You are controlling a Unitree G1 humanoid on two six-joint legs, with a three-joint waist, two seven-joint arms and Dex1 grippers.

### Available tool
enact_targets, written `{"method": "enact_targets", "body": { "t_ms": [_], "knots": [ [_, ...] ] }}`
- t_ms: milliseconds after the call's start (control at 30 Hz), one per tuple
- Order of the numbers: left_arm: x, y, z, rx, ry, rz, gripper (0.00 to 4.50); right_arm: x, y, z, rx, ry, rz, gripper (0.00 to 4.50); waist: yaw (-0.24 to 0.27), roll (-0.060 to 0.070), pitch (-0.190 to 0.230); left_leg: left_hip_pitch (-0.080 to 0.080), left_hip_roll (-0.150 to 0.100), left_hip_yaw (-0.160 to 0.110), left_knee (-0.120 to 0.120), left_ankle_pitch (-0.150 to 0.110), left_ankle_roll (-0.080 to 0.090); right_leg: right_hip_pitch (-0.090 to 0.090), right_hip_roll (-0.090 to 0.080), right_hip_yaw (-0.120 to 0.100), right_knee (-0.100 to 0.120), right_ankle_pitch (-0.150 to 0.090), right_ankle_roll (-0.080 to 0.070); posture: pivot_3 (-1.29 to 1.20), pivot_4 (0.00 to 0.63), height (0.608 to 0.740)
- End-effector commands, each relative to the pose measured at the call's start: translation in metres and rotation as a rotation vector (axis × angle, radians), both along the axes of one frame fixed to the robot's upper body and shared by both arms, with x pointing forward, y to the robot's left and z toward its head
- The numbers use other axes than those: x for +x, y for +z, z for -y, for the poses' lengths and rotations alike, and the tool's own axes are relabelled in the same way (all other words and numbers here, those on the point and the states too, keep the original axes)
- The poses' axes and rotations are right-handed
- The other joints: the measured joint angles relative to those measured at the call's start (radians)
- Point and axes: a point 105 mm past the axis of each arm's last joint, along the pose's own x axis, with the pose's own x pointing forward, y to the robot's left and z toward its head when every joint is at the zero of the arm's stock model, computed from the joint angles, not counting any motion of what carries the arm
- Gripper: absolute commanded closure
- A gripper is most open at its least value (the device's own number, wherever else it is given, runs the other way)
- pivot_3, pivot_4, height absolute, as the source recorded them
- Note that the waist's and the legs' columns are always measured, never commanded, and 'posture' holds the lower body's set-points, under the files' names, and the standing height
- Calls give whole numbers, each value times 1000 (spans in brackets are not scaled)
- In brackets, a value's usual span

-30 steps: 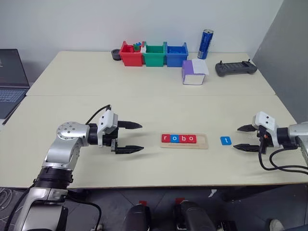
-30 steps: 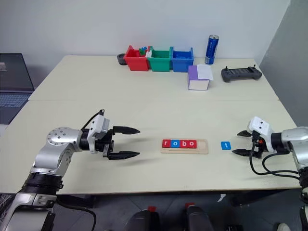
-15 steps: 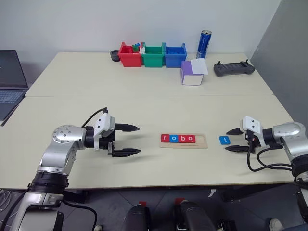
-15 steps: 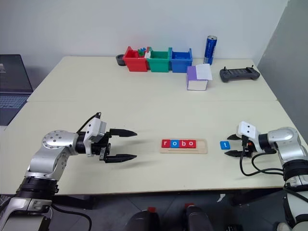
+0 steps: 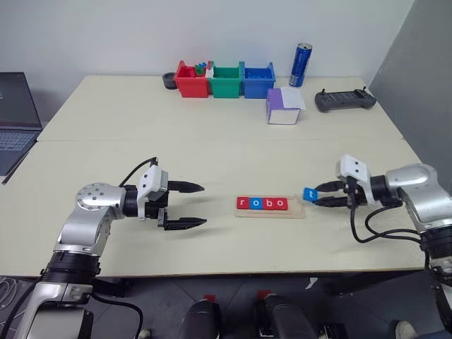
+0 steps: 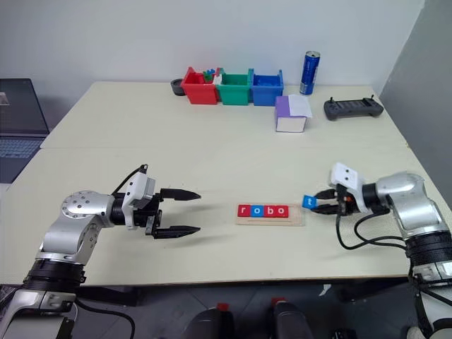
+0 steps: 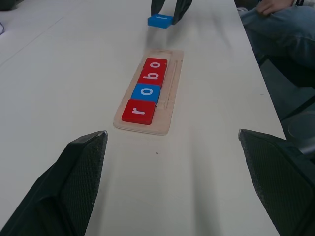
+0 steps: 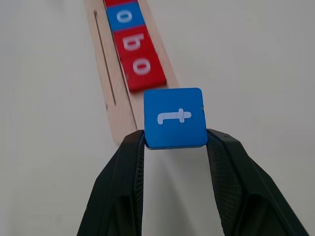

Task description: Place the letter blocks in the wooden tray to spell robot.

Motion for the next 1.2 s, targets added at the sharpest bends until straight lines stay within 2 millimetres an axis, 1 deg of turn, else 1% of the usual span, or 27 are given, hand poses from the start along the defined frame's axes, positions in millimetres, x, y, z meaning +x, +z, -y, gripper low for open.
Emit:
{"method": "enact_targets", "body": {
  "t_ms": [33,133,233,467,600,933,1200],
  "knots": [
    [3,10,2,-5,-4,47,0,-1,8,-20,8,37,15,3041,2,0,0,0,0,0,0,0,0,0,0,0,0,0,0,0,150,740],
    [3,10,1,-4,-3,50,0,1,-3,-21,-47,47,9,3041,3,0,0,0,-1,0,0,0,0,0,-1,0,0,0,0,0,150,740],
    [3,12,1,-4,-2,54,0,3,-9,-17,-78,45,1,3041,4,0,0,-1,-1,0,0,0,0,0,-1,0,-1,0,0,0,150,740],
    [0,8,-1,-3,9,53,0,7,-12,-11,-98,51,-6,3041,3,0,0,-1,-1,0,0,0,0,0,-1,0,-1,0,0,0,150,740],
    [0,8,-2,-3,20,53,0,9,-17,-8,-129,68,-13,3041,2,0,0,-1,-1,0,0,0,0,0,-1,0,0,0,0,0,150,740],
    [-3,9,-4,-4,33,55,0,14,-25,-14,-154,99,-14,3041,1,0,0,-1,-1,0,0,0,0,0,-1,0,0,0,0,0,150,740],
    [-7,9,-5,-6,46,53,0,14,-26,-17,-160,125,-17,3041,1,0,0,0,-1,0,0,0,0,0,-1,0,0,0,0,0,150,740]
  ]
}}
